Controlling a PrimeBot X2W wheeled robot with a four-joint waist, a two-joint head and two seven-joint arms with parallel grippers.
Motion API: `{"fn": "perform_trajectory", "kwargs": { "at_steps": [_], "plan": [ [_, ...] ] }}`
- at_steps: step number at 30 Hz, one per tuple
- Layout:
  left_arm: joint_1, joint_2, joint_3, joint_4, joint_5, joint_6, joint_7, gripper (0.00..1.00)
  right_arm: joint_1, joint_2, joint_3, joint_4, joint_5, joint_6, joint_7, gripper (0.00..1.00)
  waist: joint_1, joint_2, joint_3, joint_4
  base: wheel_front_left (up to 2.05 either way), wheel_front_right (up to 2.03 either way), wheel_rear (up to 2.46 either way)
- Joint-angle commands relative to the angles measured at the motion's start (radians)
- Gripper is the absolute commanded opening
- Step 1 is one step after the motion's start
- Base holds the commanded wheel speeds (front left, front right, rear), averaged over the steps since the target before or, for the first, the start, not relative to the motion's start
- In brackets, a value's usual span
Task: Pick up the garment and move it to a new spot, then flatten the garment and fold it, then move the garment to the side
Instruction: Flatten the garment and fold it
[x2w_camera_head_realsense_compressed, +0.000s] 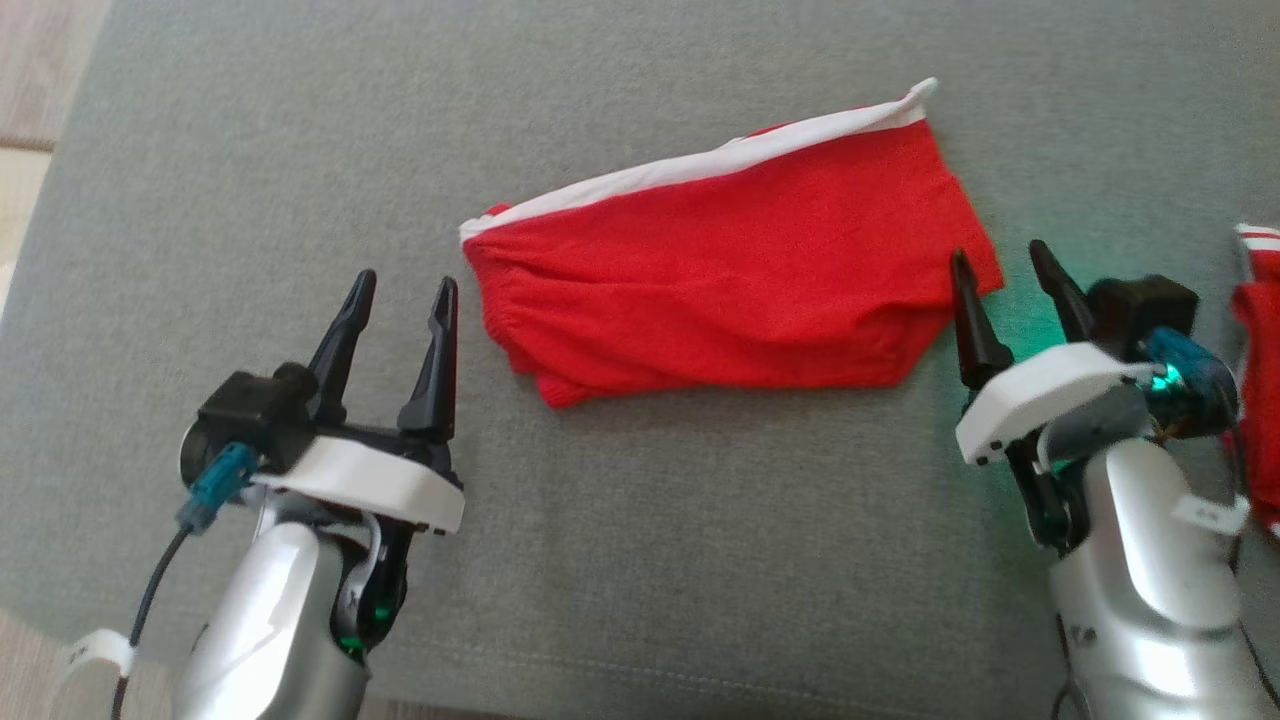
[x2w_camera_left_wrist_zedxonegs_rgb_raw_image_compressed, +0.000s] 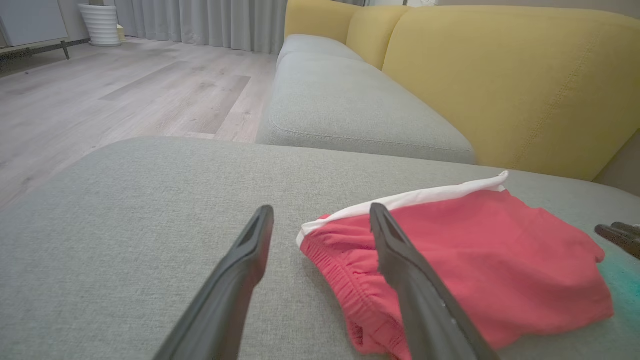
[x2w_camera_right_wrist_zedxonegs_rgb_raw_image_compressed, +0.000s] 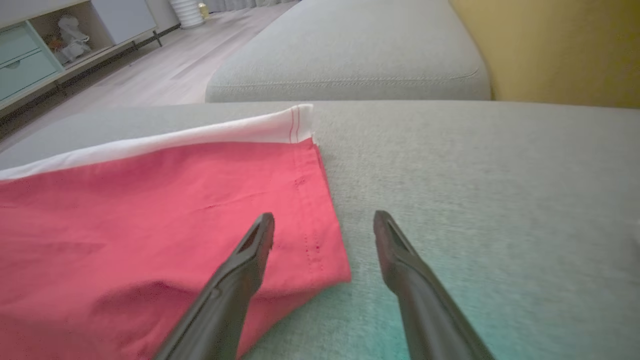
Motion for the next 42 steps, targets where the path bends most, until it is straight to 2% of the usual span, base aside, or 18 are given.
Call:
{"fn": "perform_trajectory", "kwargs": {
  "at_steps": [1, 8, 10, 11, 17, 25, 33, 42],
  "plan": [
    [-0.042, 0.011, 0.038, -0.024, -0.002, -0.007, -0.012, 1.00, -0.037, 0.000, 0.016, 0.014, -0.016, 0.007, 0.013, 1.00, 0.0000, 0.0000, 0.019, 0.020, 0.00, 0.00, 0.00],
    [-0.048, -0.011, 0.055, -0.018, 0.013, -0.023, -0.012, 1.00, -0.100, 0.000, 0.042, 0.172, 0.013, 0.007, 0.068, 1.00, 0.0000, 0.0000, 0.034, 0.036, 0.00, 0.00, 0.00],
    [-0.047, -0.014, 0.063, -0.016, 0.018, -0.028, -0.012, 1.00, -0.101, 0.000, 0.057, 0.186, 0.041, 0.007, 0.061, 0.24, 0.0000, 0.0000, 0.032, 0.034, 0.00, 0.00, 0.00],
    [-0.045, -0.016, 0.066, -0.015, 0.021, -0.029, -0.012, 1.00, -0.097, 0.000, 0.061, 0.193, 0.048, 0.007, 0.061, 0.00, 0.0000, 0.0000, 0.030, 0.032, 0.00, 0.00, 0.00],
    [-0.033, -0.021, 0.081, -0.016, 0.035, -0.033, -0.012, 1.00, -0.055, 0.000, 0.080, 0.168, 0.091, 0.007, 0.009, 0.00, 0.0000, 0.0000, 0.012, 0.013, 0.00, 0.00, 0.00],
    [0.003, -0.012, 0.099, -0.020, 0.054, -0.031, -0.012, 1.00, 0.129, 0.000, 0.062, 0.015, 0.154, 0.007, -0.054, 0.00, 0.0000, 0.0000, -0.021, -0.036, 0.00, 0.00, 0.00],
    [0.024, -0.005, 0.102, -0.024, 0.055, -0.027, -0.012, 1.00, 0.286, 0.000, -0.008, -0.129, 0.185, 0.007, -0.029, 0.00, 0.0000, 0.0000, -0.032, -0.068, 0.00, 0.00, 0.00],
    [0.023, 0.002, 0.093, -0.024, 0.052, -0.029, -0.012, 1.00, 0.308, 0.000, -0.023, -0.205, 0.182, 0.007, 0.004, 0.00, 0.0000, 0.0000, -0.037, -0.081, 0.00, 0.00, 0.00]
  ]
}}
